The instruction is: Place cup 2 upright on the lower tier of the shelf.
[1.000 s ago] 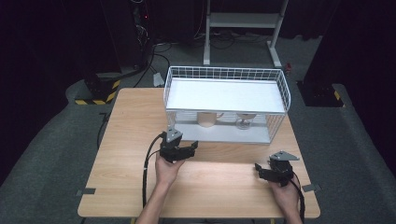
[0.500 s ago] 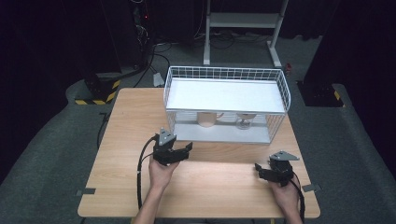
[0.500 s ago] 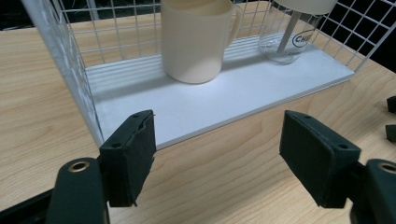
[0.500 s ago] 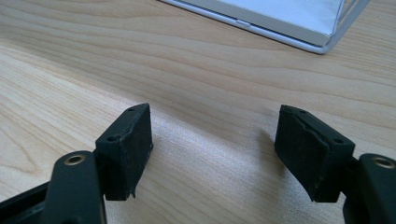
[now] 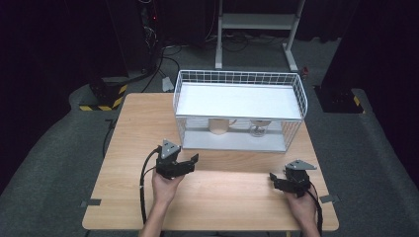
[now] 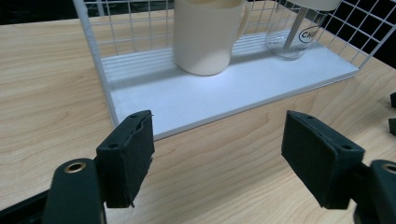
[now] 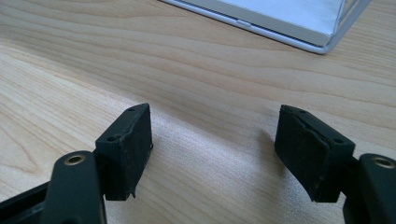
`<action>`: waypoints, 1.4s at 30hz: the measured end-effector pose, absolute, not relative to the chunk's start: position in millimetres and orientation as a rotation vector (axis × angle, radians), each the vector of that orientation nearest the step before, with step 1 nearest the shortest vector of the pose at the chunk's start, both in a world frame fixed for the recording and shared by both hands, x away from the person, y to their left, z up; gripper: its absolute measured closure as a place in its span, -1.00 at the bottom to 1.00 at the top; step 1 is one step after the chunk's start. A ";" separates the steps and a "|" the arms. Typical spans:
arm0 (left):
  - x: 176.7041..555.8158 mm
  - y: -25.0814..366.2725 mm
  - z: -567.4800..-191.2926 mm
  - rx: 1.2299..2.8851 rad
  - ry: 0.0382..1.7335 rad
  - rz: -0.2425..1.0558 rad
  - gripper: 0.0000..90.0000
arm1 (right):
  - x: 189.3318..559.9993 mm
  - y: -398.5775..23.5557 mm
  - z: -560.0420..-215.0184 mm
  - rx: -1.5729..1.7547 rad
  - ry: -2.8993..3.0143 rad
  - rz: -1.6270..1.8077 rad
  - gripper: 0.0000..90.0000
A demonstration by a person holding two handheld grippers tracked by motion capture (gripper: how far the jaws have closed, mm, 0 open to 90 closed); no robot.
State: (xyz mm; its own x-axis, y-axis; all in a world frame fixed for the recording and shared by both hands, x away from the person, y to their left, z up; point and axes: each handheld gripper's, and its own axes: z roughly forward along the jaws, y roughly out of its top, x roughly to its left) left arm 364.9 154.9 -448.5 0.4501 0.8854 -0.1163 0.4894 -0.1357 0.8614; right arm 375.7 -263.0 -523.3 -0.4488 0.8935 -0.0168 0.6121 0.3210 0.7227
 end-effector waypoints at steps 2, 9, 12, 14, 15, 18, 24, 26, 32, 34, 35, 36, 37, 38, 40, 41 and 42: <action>362.5 157.8 -449.3 1.781 1.181 0.538 -0.44 | 375.7 -263.0 -523.3 1.332 2.177 0.917 -0.38; 355.7 166.1 -454.3 1.771 1.208 0.556 -0.49 | 375.7 -263.0 -523.3 1.332 2.177 0.917 -0.38; 353.0 168.8 -457.9 1.770 1.212 0.553 -0.51 | 375.7 -263.0 -523.3 1.332 2.177 0.917 -0.39; 350.9 170.9 -461.0 1.771 1.212 0.550 -0.52 | 375.7 -263.0 -523.3 1.332 2.177 0.917 -0.38; 349.7 172.1 -462.4 1.772 1.214 0.551 -0.52 | 375.8 -263.0 -523.3 1.332 2.177 0.917 -0.39; 347.5 175.7 -465.8 1.763 1.231 0.541 -0.53 | 375.7 -263.0 -523.3 1.332 2.177 0.917 -0.38; 347.4 180.8 -471.7 1.762 1.251 0.537 -0.56 | 375.7 -263.0 -523.3 1.332 2.177 0.917 -0.39; 347.7 180.4 -473.5 1.778 1.257 0.560 -0.57 | 375.7 -263.0 -523.3 1.332 2.177 0.917 -0.38; 349.3 180.6 -478.3 1.806 1.272 0.591 -0.58 | 375.8 -263.0 -523.3 1.332 2.177 0.918 -0.39; 350.3 181.7 -480.7 1.802 1.278 0.591 -0.58 | 375.8 -263.0 -523.3 1.332 2.178 0.917 -0.38; 350.7 182.7 -481.6 1.803 1.284 0.588 -0.58 | 375.8 -263.0 -523.3 1.332 2.177 0.917 -0.38; 351.2 183.9 -482.4 1.807 1.289 0.587 -0.58 | 375.8 -263.0 -523.3 1.332 2.177 0.917 -0.38; 351.6 184.2 -483.2 1.803 1.291 0.586 -0.58 | 375.8 -263.0 -523.3 1.332 2.178 0.917 -0.38; 351.9 185.1 -484.1 1.804 1.295 0.584 -0.58 | 375.8 -263.0 -523.3 1.332 2.177 0.917 -0.38; 353.2 186.3 -485.8 1.799 1.306 0.580 -0.58 | 375.7 -263.0 -523.3 1.332 2.177 0.917 -0.38; 353.8 187.1 -486.4 1.802 1.309 0.578 -0.58 | 375.8 -263.0 -523.3 1.332 2.177 0.917 -0.39; 354.4 187.7 -487.1 1.798 1.315 0.574 -0.58 | 375.8 -263.0 -523.3 1.332 2.178 0.917 -0.39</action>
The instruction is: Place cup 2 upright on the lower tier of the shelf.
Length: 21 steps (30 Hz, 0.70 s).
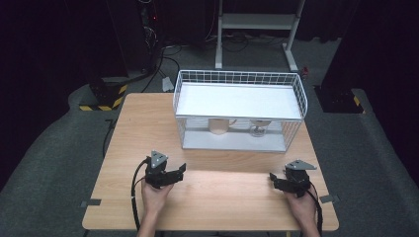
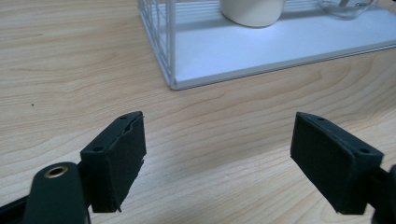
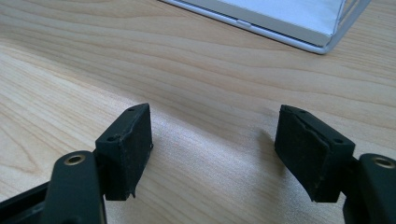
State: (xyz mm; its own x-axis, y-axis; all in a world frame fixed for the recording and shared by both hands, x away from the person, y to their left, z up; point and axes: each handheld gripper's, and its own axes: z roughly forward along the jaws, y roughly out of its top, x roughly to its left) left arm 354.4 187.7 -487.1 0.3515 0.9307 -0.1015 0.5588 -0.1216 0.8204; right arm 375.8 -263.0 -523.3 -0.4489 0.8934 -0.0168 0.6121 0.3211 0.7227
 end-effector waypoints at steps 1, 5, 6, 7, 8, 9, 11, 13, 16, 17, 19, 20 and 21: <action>354.9 188.4 -487.6 1.798 1.316 0.576 -0.58 | 375.8 -263.0 -523.3 1.332 2.177 0.917 -0.38; 359.2 189.9 -489.8 1.803 1.332 0.574 -0.59 | 375.8 -263.0 -523.3 1.332 2.177 0.917 -0.39; 360.6 190.2 -490.7 1.801 1.337 0.573 -0.59 | 375.8 -263.0 -523.3 1.332 2.177 0.917 -0.38; 361.4 190.4 -491.2 1.800 1.341 0.572 -0.59 | 375.8 -263.0 -523.3 1.332 2.177 0.917 -0.38; 362.6 190.8 -491.9 1.804 1.346 0.572 -0.59 | 375.7 -263.0 -523.3 1.333 2.177 0.917 -0.38; 363.6 190.9 -492.6 1.803 1.353 0.569 -0.59 | 375.7 -263.0 -523.3 1.332 2.177 0.917 -0.38; 365.4 191.4 -493.6 1.808 1.358 0.577 -0.59 | 375.8 -263.0 -523.3 1.332 2.178 0.917 -0.38; 368.0 192.0 -495.1 1.814 1.363 0.591 -0.59 | 375.8 -263.0 -523.3 1.332 2.177 0.917 -0.38; 371.4 191.6 -497.3 1.819 1.374 0.593 -0.59 | 375.8 -263.0 -523.3 1.332 2.177 0.917 -0.39; 372.6 191.2 -498.2 1.822 1.376 0.592 -0.59 | 375.8 -263.0 -523.3 1.332 2.177 0.917 -0.39; 375.0 190.3 -500.2 1.827 1.387 0.589 -0.58 | 375.7 -263.0 -523.3 1.332 2.177 0.917 -0.38; 376.4 190.6 -501.3 1.833 1.385 0.592 -0.58 | 375.8 -263.0 -523.3 1.332 2.177 0.917 -0.38; 377.5 190.4 -502.5 1.833 1.390 0.587 -0.58 | 375.8 -263.0 -523.3 1.332 2.177 0.917 -0.38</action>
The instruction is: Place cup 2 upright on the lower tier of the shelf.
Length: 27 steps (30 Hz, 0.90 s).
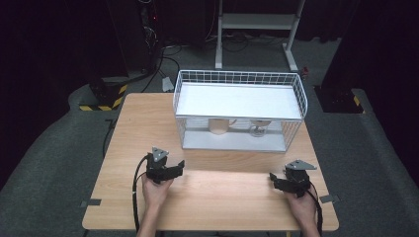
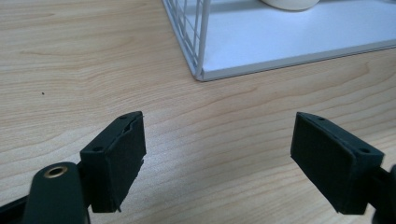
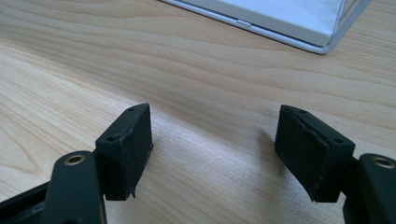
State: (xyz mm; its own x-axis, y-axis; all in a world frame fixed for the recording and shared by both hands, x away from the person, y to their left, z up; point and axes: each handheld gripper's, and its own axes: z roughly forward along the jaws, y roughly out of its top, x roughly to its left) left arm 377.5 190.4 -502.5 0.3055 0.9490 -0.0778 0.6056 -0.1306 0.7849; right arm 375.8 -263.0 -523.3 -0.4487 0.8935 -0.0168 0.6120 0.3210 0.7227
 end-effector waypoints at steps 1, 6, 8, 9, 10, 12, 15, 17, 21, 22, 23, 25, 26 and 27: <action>378.4 190.4 -503.5 1.839 1.393 0.585 -0.59 | 375.7 -263.0 -523.3 1.332 2.177 0.917 -0.38; 381.8 188.9 -508.1 1.856 1.405 0.593 -0.59 | 375.7 -263.0 -523.3 1.332 2.177 0.917 -0.38; 383.6 189.5 -509.3 1.859 1.410 0.600 -0.59 | 375.7 -263.0 -523.3 1.332 2.177 0.917 -0.38; 383.9 189.5 -509.6 1.860 1.416 0.601 -0.59 | 375.7 -263.0 -523.3 1.332 2.177 0.917 -0.38; 384.3 189.1 -510.1 1.852 1.423 0.611 -0.59 | 375.7 -263.0 -523.3 1.332 2.177 0.917 -0.38; 385.4 188.9 -510.4 1.846 1.425 0.617 -0.59 | 375.7 -263.0 -523.3 1.332 2.177 0.917 -0.38; 387.6 188.2 -512.4 1.842 1.433 0.620 -0.58 | 375.7 -263.0 -523.3 1.332 2.177 0.917 -0.38; 389.3 188.3 -514.6 1.853 1.438 0.613 -0.58 | 375.7 -263.0 -523.3 1.332 2.177 0.917 -0.38; 391.2 188.5 -517.3 1.867 1.442 0.618 -0.58 | 375.7 -263.0 -523.3 1.332 2.177 0.917 -0.38; 391.4 188.6 -517.6 1.867 1.444 0.617 -0.58 | 375.7 -263.0 -523.3 1.332 2.177 0.917 -0.38; 391.8 188.8 -518.0 1.866 1.448 0.617 -0.58 | 375.7 -263.0 -523.3 1.332 2.177 0.917 -0.39; 392.8 189.3 -518.9 1.865 1.457 0.615 -0.58 | 375.8 -263.0 -523.3 1.332 2.177 0.917 -0.38; 393.4 189.8 -519.3 1.869 1.461 0.608 -0.58 | 375.7 -263.0 -523.3 1.332 2.177 0.917 -0.39; 393.7 189.9 -519.7 1.872 1.464 0.604 -0.58 | 375.8 -263.0 -523.3 1.332 2.177 0.916 -0.39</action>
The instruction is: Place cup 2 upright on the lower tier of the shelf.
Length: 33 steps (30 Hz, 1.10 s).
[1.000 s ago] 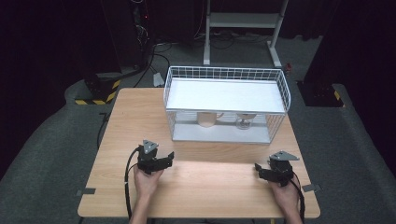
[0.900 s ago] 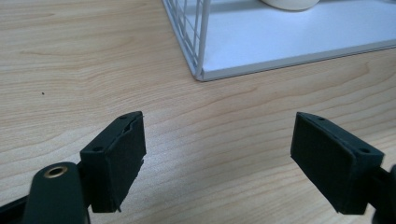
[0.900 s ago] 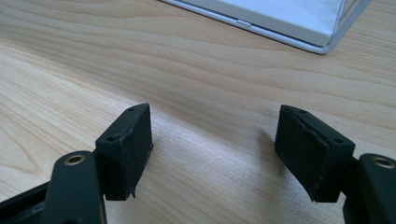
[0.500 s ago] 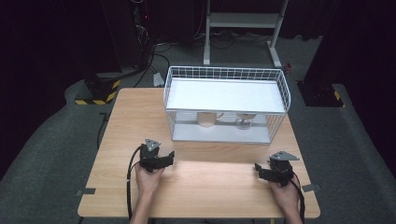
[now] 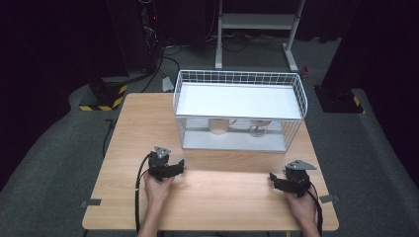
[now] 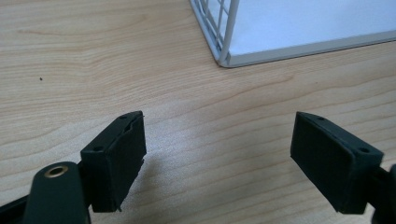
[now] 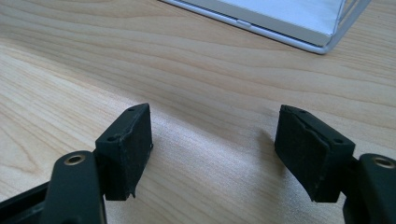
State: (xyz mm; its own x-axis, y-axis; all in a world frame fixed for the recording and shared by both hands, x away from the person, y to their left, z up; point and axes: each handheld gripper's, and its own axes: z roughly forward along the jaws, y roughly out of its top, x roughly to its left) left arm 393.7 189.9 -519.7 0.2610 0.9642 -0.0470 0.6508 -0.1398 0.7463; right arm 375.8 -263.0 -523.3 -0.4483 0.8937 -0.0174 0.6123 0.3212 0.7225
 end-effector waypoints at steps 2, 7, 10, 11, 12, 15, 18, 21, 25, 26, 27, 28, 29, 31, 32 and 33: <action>394.1 189.5 -520.6 1.880 1.465 0.606 -0.58 | 375.8 -263.0 -523.3 1.333 2.177 0.917 -0.38; 395.9 188.2 -524.0 1.893 1.472 0.607 -0.58 | 375.8 -263.0 -523.3 1.333 2.177 0.917 -0.38; 396.6 187.5 -525.6 1.904 1.473 0.608 -0.58 | 375.8 -263.0 -523.3 1.333 2.177 0.917 -0.38; 396.6 186.7 -526.1 1.909 1.472 0.622 -0.58 | 375.8 -263.0 -523.3 1.333 2.177 0.916 -0.38; 396.6 186.0 -526.5 1.909 1.473 0.624 -0.58 | 375.8 -263.0 -523.3 1.333 2.177 0.917 -0.38; 396.9 184.7 -527.7 1.917 1.464 0.651 -0.58 | 375.8 -263.0 -523.3 1.333 2.177 0.917 -0.38; 396.0 183.9 -527.7 1.918 1.466 0.651 -0.58 | 375.8 -263.0 -523.3 1.333 2.176 0.917 -0.38; 394.7 184.2 -527.7 1.918 1.466 0.652 -0.57 | 375.7 -263.0 -523.4 1.333 2.175 0.916 -0.38; 393.7 183.5 -527.9 1.912 1.470 0.657 -0.57 | 375.7 -263.1 -523.3 1.333 2.176 0.916 -0.38; 393.5 183.5 -527.8 1.914 1.469 0.659 -0.57 | 375.7 -263.1 -523.3 1.333 2.176 0.917 -0.38; 393.4 183.5 -527.8 1.914 1.469 0.658 -0.57 | 375.7 -263.1 -523.3 1.333 2.176 0.917 -0.38; 393.4 183.5 -527.8 1.914 1.470 0.658 -0.57 | 375.7 -263.1 -523.3 1.333 2.176 0.916 -0.38; 393.2 183.4 -527.8 1.914 1.471 0.657 -0.57 | 375.7 -263.1 -523.3 1.333 2.176 0.917 -0.38; 393.2 183.4 -527.8 1.913 1.471 0.656 -0.57 | 375.7 -263.1 -523.3 1.333 2.176 0.916 -0.38; 393.3 183.4 -527.8 1.913 1.471 0.657 -0.57 | 375.7 -263.1 -523.3 1.333 2.176 0.916 -0.38; 393.3 183.5 -527.8 1.913 1.470 0.658 -0.57 | 375.7 -263.1 -523.3 1.333 2.176 0.916 -0.38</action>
